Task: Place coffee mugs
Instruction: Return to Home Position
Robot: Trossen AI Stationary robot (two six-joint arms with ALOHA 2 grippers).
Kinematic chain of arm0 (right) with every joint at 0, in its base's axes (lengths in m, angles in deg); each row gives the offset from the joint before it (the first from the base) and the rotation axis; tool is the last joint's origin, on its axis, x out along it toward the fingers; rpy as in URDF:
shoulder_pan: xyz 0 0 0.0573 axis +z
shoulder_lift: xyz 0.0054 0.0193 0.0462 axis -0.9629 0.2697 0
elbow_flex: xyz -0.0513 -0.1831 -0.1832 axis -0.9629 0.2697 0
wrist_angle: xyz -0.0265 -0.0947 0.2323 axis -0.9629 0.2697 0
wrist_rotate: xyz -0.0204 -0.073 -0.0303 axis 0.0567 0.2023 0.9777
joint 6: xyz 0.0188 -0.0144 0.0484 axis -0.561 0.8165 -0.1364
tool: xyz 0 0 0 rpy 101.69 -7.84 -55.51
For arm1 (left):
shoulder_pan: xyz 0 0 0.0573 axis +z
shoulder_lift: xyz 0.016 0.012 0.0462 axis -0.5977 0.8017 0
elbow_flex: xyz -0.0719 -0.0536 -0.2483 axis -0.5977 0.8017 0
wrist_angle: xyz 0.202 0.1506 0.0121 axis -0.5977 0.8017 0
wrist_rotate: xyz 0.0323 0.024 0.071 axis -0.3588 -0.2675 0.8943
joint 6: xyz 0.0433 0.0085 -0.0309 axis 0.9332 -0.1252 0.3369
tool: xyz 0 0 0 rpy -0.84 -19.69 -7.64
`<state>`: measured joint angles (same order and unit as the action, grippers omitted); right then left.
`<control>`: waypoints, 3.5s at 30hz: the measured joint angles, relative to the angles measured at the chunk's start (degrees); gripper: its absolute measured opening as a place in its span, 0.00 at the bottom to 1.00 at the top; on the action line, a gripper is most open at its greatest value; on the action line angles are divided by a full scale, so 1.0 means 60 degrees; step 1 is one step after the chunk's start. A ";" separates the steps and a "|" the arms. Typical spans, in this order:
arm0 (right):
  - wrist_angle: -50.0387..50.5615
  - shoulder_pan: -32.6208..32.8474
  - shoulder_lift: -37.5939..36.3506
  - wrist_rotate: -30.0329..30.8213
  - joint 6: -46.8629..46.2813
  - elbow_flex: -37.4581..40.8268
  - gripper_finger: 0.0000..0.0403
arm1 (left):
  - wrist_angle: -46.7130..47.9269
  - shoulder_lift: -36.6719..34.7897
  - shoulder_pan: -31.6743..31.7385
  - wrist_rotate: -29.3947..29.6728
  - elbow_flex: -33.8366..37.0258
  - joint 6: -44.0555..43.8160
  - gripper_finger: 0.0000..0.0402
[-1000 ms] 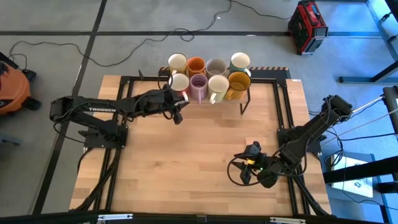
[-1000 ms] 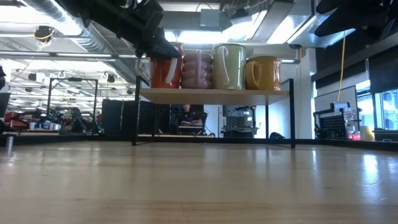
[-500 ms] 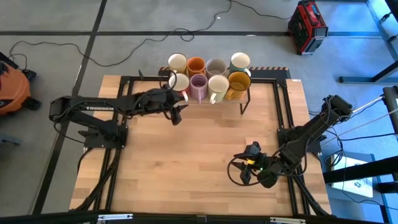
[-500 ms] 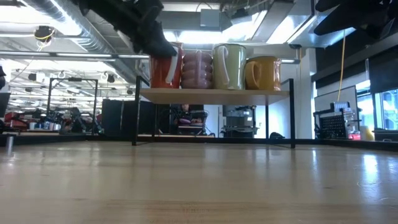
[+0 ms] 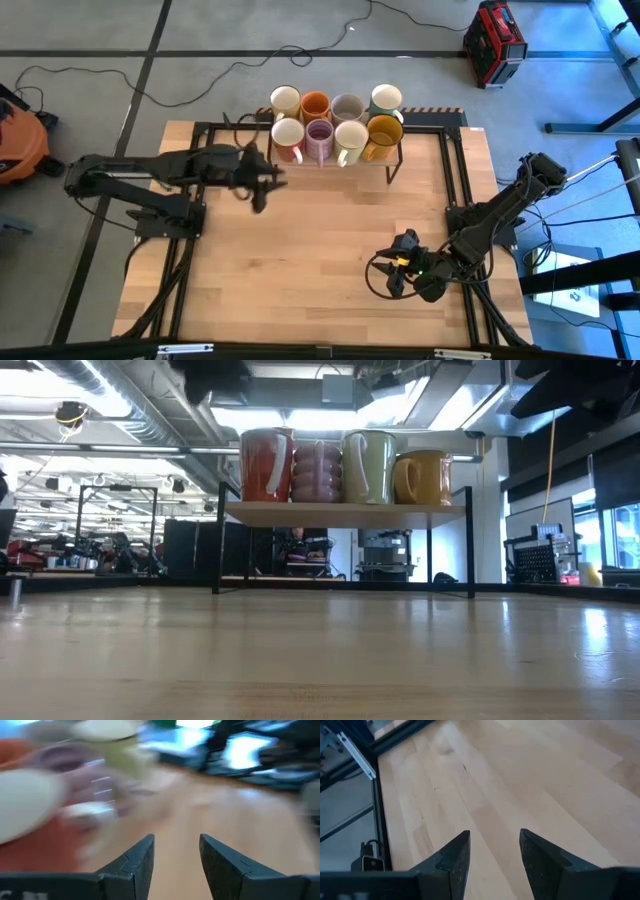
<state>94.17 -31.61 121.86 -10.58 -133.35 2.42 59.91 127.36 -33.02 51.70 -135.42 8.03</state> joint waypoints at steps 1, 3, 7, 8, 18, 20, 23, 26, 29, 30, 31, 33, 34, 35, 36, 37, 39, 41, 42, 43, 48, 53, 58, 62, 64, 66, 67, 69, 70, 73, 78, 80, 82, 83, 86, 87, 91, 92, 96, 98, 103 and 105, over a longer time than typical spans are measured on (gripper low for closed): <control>0.0000 -0.0004 0.0000 -0.0104 0.0003 0.0000 0.40 | -0.0122 -0.0158 -0.0239 -0.0465 -0.0003 -0.0054 0.37; -0.0103 -0.0004 0.0000 -0.0159 0.0048 0.0000 0.40 | -0.0547 -0.0427 -0.0843 -0.1123 0.0074 -0.0056 0.34; -0.0844 -0.0017 0.0000 0.0042 0.1112 0.0000 0.38 | -0.1720 -0.0961 -0.2140 -0.1361 0.0804 -0.0021 0.19; -0.1237 -0.0100 0.0000 0.0091 0.1598 0.0000 0.37 | -0.2147 -0.1128 -0.2458 -0.1298 0.1145 -0.0035 0.14; -0.4998 -0.2307 -0.0143 -0.3272 0.6276 0.0000 0.03 | -0.5401 -0.2677 -0.4264 0.0799 0.4210 -0.0084 0.01; -0.5156 -0.2671 -0.0362 -0.3547 0.6721 0.0000 0.06 | -0.5363 -0.3096 -0.4351 0.1530 0.4544 0.0184 0.00; -0.4928 -0.3006 -0.0734 -0.3672 0.7302 0.0007 0.05 | -0.5399 -0.3674 -0.4317 0.2526 0.4854 0.0650 0.01; -0.5127 -0.3234 -0.1352 -0.3676 0.7592 0.0431 0.01 | -0.5330 -0.4215 -0.4112 0.2684 0.5236 0.0907 0.01; -0.5852 -0.3405 -0.2173 -0.3679 0.7581 0.1413 0.01 | -0.5335 -0.4705 -0.3782 0.2360 0.5617 0.0922 0.00; -0.6177 -0.3406 -0.2468 -0.3672 0.7563 0.1777 0.02 | -0.5318 -0.4852 -0.3670 0.2231 0.5746 0.0934 0.00; -0.6543 -0.3406 -0.2791 -0.3606 0.7566 0.2134 0.02 | -0.5299 -0.5017 -0.3558 0.2113 0.5874 0.0937 0.00; -0.7043 -0.3400 -0.3425 -0.3342 0.7532 0.2749 0.02 | -0.5254 -0.5318 -0.3349 0.2027 0.6054 0.0918 0.00; -0.7021 -0.3382 -0.3710 -0.3190 0.7434 0.2996 0.02 | -0.5225 -0.5419 -0.3279 0.2053 0.6081 0.0894 0.00; -0.6876 -0.3381 -0.3975 -0.3086 0.7372 0.3210 0.02 | -0.5116 -0.5495 -0.3241 0.2071 0.6081 0.0901 0.01; -0.6722 -0.3381 -0.4217 -0.3018 0.7354 0.3394 0.02 | -0.5083 -0.5538 -0.3239 0.2076 0.6091 0.0927 0.01; -0.6634 -0.3381 -0.4410 -0.2997 0.7339 0.3540 0.02 | -0.5090 -0.5573 -0.3239 0.2080 0.6092 0.0931 0.02; -0.6495 -0.3381 -0.4695 -0.2995 0.7184 0.3699 0.02 | -0.5112 -0.5575 -0.3243 0.2127 0.6092 0.0927 0.03; -0.6329 -0.3377 -0.4863 -0.3096 0.6770 0.3752 0.02 | -0.5115 -0.5572 -0.3243 0.2082 0.6092 0.0931 0.03; -0.6329 -0.3379 -0.4880 -0.3167 0.6871 0.3750 0.02 | -0.5116 -0.5572 -0.3243 0.2078 0.6092 0.0934 0.04; -0.6319 -0.3381 -0.4881 -0.3166 0.7080 0.3748 0.02 | -0.5181 -0.5572 -0.3235 0.2117 0.6095 0.1121 0.04; -0.6841 -0.3396 -0.5052 -0.2686 0.7443 0.4446 0.02 | -0.4698 -0.5561 -0.2884 0.3148 0.6095 0.0848 0.04; -0.8301 -0.3389 -0.5928 -0.3831 0.7914 0.5799 0.02 | -0.4267 -0.5850 -0.2111 0.1322 0.6471 0.1115 0.04; -0.8383 -0.3518 -0.7063 -0.3719 0.8061 0.6683 0.02 | -0.4268 -0.6287 -0.1295 0.0039 0.6982 0.1185 0.04; -0.7833 -0.3867 -0.8224 -0.3816 0.8206 0.7141 0.02 | -0.4285 -0.6776 -0.0770 -0.0433 0.7175 0.1386 0.04; -0.7438 -0.4117 -0.8801 -0.4124 0.8268 0.7285 0.02 | -0.4298 -0.6971 -0.0539 -0.0654 0.7228 0.1439 0.04; -0.7008 -0.4427 -0.9373 -0.4415 0.8293 0.7293 0.02 | -0.4318 -0.7113 -0.0307 -0.0785 0.7276 0.1437 0.04; -0.6734 -0.4606 -0.9619 -0.4453 0.8306 0.7293 0.02 | -0.4314 -0.7182 -0.0202 -0.0894 0.7323 0.1437 0.04; -0.6178 -0.4983 -1.0107 -0.4459 0.8411 0.7293 0.02 | -0.4320 -0.7270 0.0008 -0.1119 0.7414 0.1431 0.04; -0.5846 -0.5152 -1.0403 -0.4458 0.8502 0.7293 0.02 | -0.4311 -0.7331 0.0107 -0.1212 0.7478 0.1400 0.04; -0.5005 -0.5671 -1.1405 -0.4810 0.8693 0.7293 0.02 | -0.4328 -0.7497 0.0381 -0.1484 0.7687 0.1254 0.04; -0.4209 -0.6263 -1.2831 -0.5700 0.8947 0.7297 0.02 | -0.4336 -0.7696 0.0656 -0.1967 0.7840 0.1113 0.04; -0.4250 -0.6383 -1.2949 -0.5735 0.9023 0.7295 0.02 | -0.4336 -0.7811 0.0699 -0.2097 0.7844 0.1113 0.04; -0.4066 -0.6456 -1.2971 -0.5745 0.9028 0.7362 0.02 | -0.4343 -0.7937 0.0738 -0.2219 0.7847 0.1115 0.04; -0.4080 -0.6462 -1.2939 -0.5745 0.9019 0.7362 0.02 | -0.4348 -0.7996 0.0756 -0.2283 0.7848 0.1120 0.04; -0.4236 -0.6459 -1.2974 -0.5745 0.8979 0.7677 0.02 | -0.4438 -0.8208 0.0761 -0.2395 0.7919 0.1164 0.04; -0.4377 -0.6459 -1.2969 -0.5738 0.8968 0.7819 0.02 | -0.4565 -0.8302 0.0761 -0.2400 0.8030 0.1161 0.04; -0.5088 -0.6459 -1.2961 -0.5742 0.8653 0.8443 0.02 | -0.5361 -0.8698 0.0761 -0.2470 0.8777 0.1000 0.04; -0.5013 -0.6457 -1.2965 -0.5745 0.8606 0.8558 0.02 | -0.5458 -0.8839 0.0761 -0.2465 0.8940 0.0930 0.04; -0.5164 -0.6441 -1.2970 -0.5765 0.8540 0.8689 0.02 | -0.4746 -0.9263 0.0761 -0.2514 0.8966 0.0814 0.04; -0.5097 -0.6441 -1.2962 -0.5768 0.8523 0.8735 0.02 | -0.4689 -0.9519 0.0761 -0.2661 0.8966 0.0832 0.04; -0.4666 -0.6441 -1.2965 -0.5722 0.8465 0.8735 0.02 | -0.4266 -0.9519 0.0761 -0.2620 0.8973 0.0840 0.04; -0.4644 -0.6441 -1.2965 -0.5672 0.8444 0.8735 0.02 | -0.3986 -0.9512 0.0761 -0.2582 0.8970 0.0811 0.04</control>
<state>66.31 -70.26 44.08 -44.62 -82.68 54.83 35.99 70.29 -28.45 36.20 -81.60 12.89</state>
